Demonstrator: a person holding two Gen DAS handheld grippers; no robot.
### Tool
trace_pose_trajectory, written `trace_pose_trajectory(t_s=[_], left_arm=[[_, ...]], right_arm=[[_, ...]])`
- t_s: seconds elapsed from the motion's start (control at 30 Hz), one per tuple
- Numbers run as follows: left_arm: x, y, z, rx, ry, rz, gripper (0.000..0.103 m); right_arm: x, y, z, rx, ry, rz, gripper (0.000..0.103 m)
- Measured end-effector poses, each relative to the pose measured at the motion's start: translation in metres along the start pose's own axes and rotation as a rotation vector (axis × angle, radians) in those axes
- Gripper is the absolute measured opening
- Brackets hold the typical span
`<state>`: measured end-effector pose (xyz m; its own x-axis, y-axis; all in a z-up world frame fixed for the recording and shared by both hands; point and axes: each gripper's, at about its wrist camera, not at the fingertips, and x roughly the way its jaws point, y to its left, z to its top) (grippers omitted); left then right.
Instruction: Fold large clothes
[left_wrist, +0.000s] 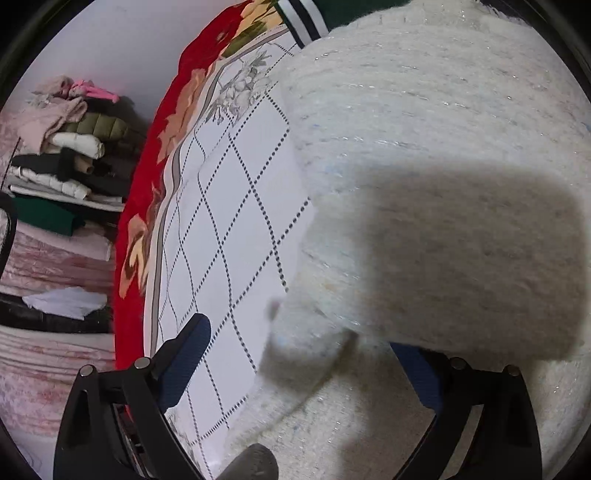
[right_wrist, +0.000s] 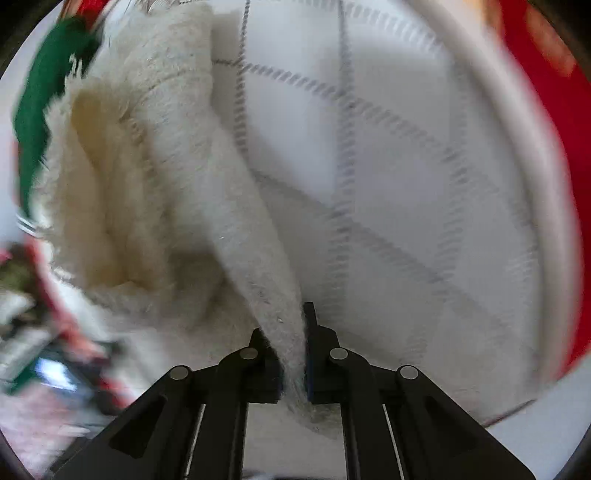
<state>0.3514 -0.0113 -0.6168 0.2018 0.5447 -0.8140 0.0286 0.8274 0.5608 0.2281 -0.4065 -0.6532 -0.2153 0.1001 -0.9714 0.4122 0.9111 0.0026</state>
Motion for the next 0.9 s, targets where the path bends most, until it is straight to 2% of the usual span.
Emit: trace_pose_trajectory(t_s=[0.03, 0.07, 0.13, 0.2, 0.3, 0.37, 0.43, 0.5, 0.57, 0.67, 0.73, 0.8, 0.83, 0.9], left_arm=[[-0.002, -0.001, 0.000, 0.002, -0.004, 0.002, 0.099], [-0.005, -0.001, 0.000, 0.001, -0.012, 0.004, 0.099], [-0.016, -0.001, 0.000, -0.015, -0.032, 0.002, 0.099], [-0.030, -0.001, -0.003, -0.034, -0.048, 0.013, 0.099], [-0.049, -0.006, -0.009, -0.058, -0.064, 0.042, 0.099], [-0.062, -0.012, -0.015, -0.071, -0.062, 0.059, 0.099], [-0.080, -0.018, -0.024, -0.088, -0.057, 0.074, 0.099], [-0.106, -0.027, -0.034, -0.110, -0.050, 0.104, 0.099], [-0.138, -0.039, -0.047, -0.141, -0.035, 0.135, 0.099], [-0.174, -0.056, -0.068, -0.186, 0.032, 0.135, 0.100], [-0.190, -0.066, -0.086, -0.205, 0.081, 0.132, 0.100], [-0.200, -0.074, -0.102, -0.216, 0.117, 0.134, 0.100], [-0.205, -0.079, -0.112, -0.213, 0.132, 0.146, 0.100], [-0.208, -0.085, -0.126, -0.200, 0.149, 0.172, 0.100]], right_arm=[[-0.007, 0.006, 0.000, -0.050, -0.035, -0.096, 0.044], [-0.012, 0.010, 0.000, -0.074, -0.056, -0.125, 0.053], [-0.029, 0.019, 0.003, -0.103, -0.107, -0.050, 0.053], [-0.036, 0.028, 0.007, -0.128, -0.141, -0.028, 0.052], [-0.023, 0.032, 0.028, -0.175, -0.166, -0.084, 0.051], [-0.006, 0.025, 0.039, -0.155, -0.120, -0.139, 0.051], [-0.007, 0.022, 0.043, -0.165, -0.096, -0.119, 0.051], [-0.022, 0.020, 0.046, -0.219, -0.063, -0.066, 0.052], [-0.042, -0.003, 0.048, -0.272, -0.033, -0.014, 0.053], [-0.069, -0.046, 0.034, -0.326, 0.036, 0.168, 0.053], [-0.070, -0.069, 0.014, -0.375, 0.152, 0.310, 0.054], [-0.054, -0.087, -0.009, -0.420, 0.277, 0.405, 0.054], [-0.047, -0.089, -0.020, -0.428, 0.313, 0.420, 0.054], [-0.011, -0.100, -0.057, -0.442, 0.458, 0.472, 0.054]])
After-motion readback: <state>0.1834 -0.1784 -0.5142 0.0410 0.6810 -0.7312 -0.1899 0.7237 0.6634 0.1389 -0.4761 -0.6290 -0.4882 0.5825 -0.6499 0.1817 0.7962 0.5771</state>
